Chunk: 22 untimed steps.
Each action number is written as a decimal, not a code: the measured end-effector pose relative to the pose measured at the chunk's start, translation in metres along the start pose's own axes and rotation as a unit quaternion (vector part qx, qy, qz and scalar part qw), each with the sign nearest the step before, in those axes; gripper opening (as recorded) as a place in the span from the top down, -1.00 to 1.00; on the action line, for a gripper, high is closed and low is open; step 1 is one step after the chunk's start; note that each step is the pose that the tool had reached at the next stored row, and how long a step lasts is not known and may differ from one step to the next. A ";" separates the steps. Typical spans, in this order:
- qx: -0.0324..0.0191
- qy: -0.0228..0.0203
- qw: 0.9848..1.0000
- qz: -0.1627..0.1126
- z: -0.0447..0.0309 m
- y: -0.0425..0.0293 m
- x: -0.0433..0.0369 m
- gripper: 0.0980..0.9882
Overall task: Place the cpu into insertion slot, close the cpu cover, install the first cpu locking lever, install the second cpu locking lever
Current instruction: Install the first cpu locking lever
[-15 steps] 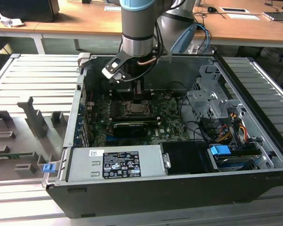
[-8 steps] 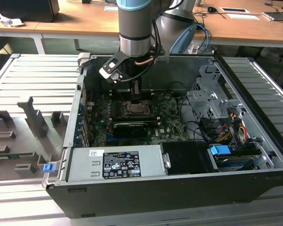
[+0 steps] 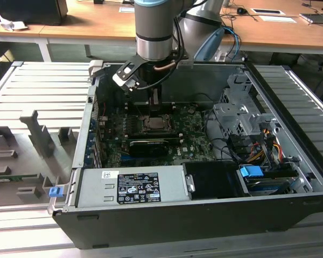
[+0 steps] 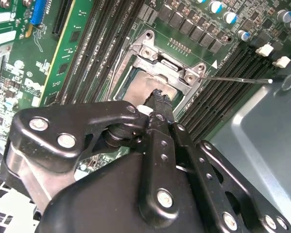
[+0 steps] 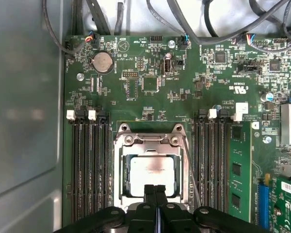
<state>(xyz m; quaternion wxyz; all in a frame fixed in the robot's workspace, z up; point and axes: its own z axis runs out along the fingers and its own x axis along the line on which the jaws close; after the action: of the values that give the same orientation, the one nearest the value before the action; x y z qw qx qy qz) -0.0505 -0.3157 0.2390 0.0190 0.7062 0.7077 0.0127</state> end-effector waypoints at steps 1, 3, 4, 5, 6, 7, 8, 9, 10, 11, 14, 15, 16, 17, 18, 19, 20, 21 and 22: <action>0.000 -0.001 1.000 0.000 -0.0030 0.0001 0.0000 0.98; 0.000 -0.003 1.000 0.000 -0.0128 0.0006 0.0000 0.98; 0.000 -0.003 1.000 0.000 -0.0191 0.0009 -0.0001 0.98; 0.000 -0.003 1.000 0.000 -0.0215 0.0010 -0.0001 0.98; 0.000 -0.003 1.000 0.000 -0.0236 0.0011 -0.0001 0.98; 0.000 -0.003 1.000 0.000 -0.0261 0.0012 -0.0002 0.98; 0.000 -0.003 1.000 0.000 -0.0286 0.0013 -0.0002 0.98; 0.000 -0.003 1.000 0.000 -0.0317 0.0014 -0.0002 0.98; 0.000 -0.003 1.000 0.000 -0.0338 0.0015 -0.0002 0.98; 0.000 -0.003 1.000 0.000 -0.0371 0.0017 -0.0002 0.98; 0.000 -0.003 1.000 -0.010 -0.0395 0.0018 -0.0002 0.98; 0.000 -0.002 1.000 -0.021 -0.0395 0.0018 -0.0002 0.98; 0.000 -0.002 1.000 -0.030 -0.0395 0.0018 -0.0003 0.98; 0.000 -0.001 0.999 -0.044 -0.0395 0.0018 -0.0002 0.98; 0.000 0.000 0.998 -0.063 -0.0395 0.0018 -0.0003 0.98; -0.001 0.000 0.997 -0.079 -0.0395 0.0018 -0.0002 0.98; -0.001 0.000 0.996 -0.093 -0.0394 0.0018 -0.0002 0.98; -0.001 0.000 0.995 -0.096 -0.0394 0.0018 -0.0003 0.98; -0.001 0.000 0.995 -0.098 -0.0394 0.0018 -0.0003 0.98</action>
<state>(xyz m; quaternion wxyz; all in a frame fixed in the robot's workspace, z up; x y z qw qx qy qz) -0.0505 -0.3156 0.2784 0.0205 0.6331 0.7738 0.0116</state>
